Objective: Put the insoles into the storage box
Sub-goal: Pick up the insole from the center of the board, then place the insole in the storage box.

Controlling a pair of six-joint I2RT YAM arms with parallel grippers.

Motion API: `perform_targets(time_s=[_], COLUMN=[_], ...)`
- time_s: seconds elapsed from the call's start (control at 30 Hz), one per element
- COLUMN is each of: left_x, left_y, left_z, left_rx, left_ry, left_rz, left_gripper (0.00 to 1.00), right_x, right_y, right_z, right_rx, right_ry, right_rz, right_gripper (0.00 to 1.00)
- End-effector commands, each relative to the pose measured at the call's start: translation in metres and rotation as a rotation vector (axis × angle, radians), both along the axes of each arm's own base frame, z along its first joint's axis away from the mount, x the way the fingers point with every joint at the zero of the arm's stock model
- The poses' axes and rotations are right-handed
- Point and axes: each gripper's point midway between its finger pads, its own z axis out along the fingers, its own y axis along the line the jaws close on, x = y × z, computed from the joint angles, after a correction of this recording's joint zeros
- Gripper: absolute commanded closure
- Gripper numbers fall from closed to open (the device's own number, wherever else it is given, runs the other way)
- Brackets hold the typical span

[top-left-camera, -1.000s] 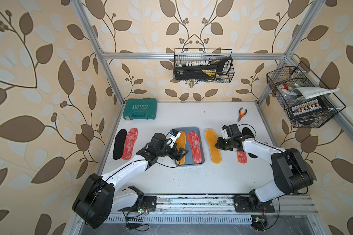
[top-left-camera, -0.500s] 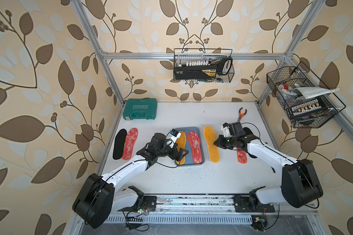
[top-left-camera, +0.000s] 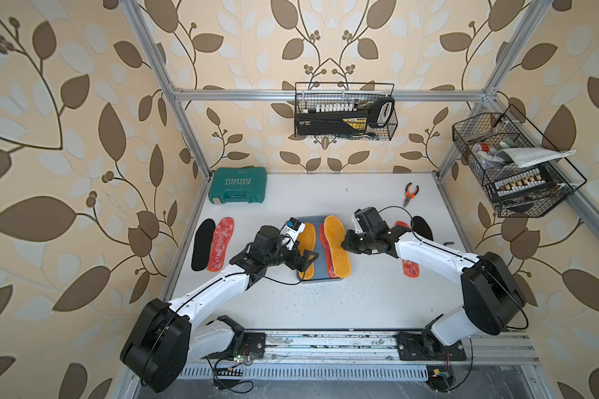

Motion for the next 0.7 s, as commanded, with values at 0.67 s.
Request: perform_targets(time_s=[0.67], left_x=[0.007], left_y=[-0.001], left_z=[0.004], left_rx=[0.020], left_ry=[-0.035], left_rz=[0.014], left_gripper=[0.01], right_x=[0.028], right_y=[0.010], right_z=[-0.036], right_rx=[-0.175], right_ry=[-0.005], right_rz=[-0.005], right_gripper=[1.00])
